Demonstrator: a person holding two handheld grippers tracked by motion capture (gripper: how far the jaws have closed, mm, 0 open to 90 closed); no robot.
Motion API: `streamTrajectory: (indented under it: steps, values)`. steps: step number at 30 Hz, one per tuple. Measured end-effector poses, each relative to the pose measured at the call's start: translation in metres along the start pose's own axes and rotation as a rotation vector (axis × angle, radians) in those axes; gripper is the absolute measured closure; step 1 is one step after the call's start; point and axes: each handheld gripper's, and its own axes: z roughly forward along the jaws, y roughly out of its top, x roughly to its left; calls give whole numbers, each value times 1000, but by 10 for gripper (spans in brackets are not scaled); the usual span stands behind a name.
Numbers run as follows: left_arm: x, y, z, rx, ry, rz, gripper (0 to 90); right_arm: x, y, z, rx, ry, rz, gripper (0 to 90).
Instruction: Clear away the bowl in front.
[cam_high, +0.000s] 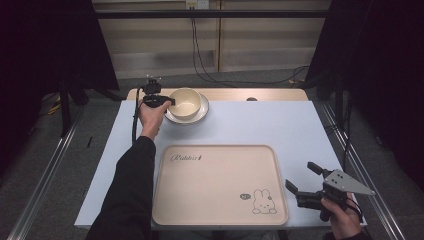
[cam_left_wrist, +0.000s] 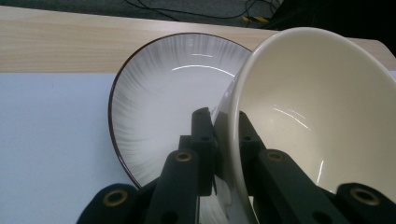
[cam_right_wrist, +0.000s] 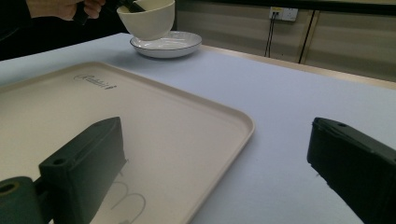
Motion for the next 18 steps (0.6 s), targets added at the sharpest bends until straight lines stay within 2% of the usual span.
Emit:
streamTrajectory:
  steps: [1,2,4,5,10,11,12,13,14,17,18]
  values:
    - [0,0,-2,7,-4,12,829,0,0,0,2,5,-1,37]
    - [-1,-1,-2,-1,-8,0,829,0,0,0,3,7,-4,37]
    - [-2,-1,-3,-5,-18,9,829,0,0,0,2,5,-4,37]
    - [-2,-2,-6,7,-36,27,830,0,0,0,2,5,-2,37]
    - [-6,-2,-11,8,-56,40,829,0,0,0,2,5,-5,37]
    - [-8,-3,-13,1,-61,52,829,0,0,0,2,8,-4,37]
    - [-10,-3,-15,9,-87,73,829,1,0,0,2,6,-3,37]
    - [-10,-3,-15,9,-87,73,829,1,0,0,2,6,-3,37]
    - [-14,-5,-18,16,-96,102,829,0,0,0,3,3,-5,37]
    - [-16,-6,-19,14,-104,108,829,0,0,0,2,3,-6,37]
    - [-20,-7,-20,-4,-113,95,829,0,0,1,3,4,-9,37]
